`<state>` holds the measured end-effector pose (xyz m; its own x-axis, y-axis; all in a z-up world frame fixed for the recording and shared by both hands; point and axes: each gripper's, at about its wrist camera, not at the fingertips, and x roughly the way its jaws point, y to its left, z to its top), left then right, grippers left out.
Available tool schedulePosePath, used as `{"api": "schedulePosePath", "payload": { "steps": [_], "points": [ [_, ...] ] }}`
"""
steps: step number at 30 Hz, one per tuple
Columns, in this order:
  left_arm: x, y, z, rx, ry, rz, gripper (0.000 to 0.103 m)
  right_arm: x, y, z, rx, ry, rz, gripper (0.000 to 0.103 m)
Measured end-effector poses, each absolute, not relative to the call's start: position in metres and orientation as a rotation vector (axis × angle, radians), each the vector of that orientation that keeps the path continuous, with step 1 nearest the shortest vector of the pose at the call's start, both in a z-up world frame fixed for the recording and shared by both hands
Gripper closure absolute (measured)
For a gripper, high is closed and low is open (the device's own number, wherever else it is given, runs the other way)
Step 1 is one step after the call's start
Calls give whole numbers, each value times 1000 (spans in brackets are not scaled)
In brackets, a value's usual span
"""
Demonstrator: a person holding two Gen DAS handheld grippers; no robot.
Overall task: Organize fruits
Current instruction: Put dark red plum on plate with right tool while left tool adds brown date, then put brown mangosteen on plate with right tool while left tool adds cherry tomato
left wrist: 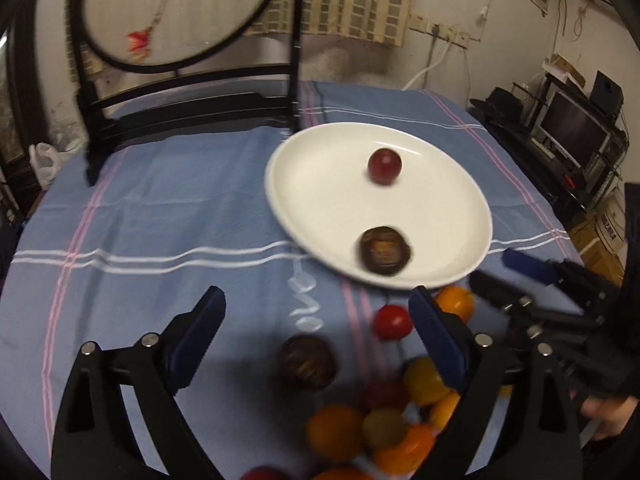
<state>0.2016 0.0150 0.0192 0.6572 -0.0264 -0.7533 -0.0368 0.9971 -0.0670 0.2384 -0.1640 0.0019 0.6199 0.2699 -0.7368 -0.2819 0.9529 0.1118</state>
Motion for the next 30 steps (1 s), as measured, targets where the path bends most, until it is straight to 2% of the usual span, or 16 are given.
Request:
{"api": "schedulePosePath", "payload": {
  "steps": [8, 17, 22, 23, 25, 30],
  "points": [
    [135, 66, 7, -177, 867, 68, 8, 167, -154, 12, -68, 855, 414, 32],
    [108, 74, -20, -208, 911, 93, 8, 95, -126, -12, -116, 943, 558, 32],
    [100, 68, -22, -186, 853, 49, 6, 85, -104, -28, -186, 989, 555, 32],
    [100, 67, -23, -166, 857, 47, 6, 83, -99, -31, -206, 998, 549, 34],
    [100, 67, -23, -164, 861, 38, 6, 80, -88, -34, -257, 986, 538, 59],
    [97, 72, -23, -172, 864, 33, 6, 74, -82, -33, -288, 965, 518, 59]
  ]
}}
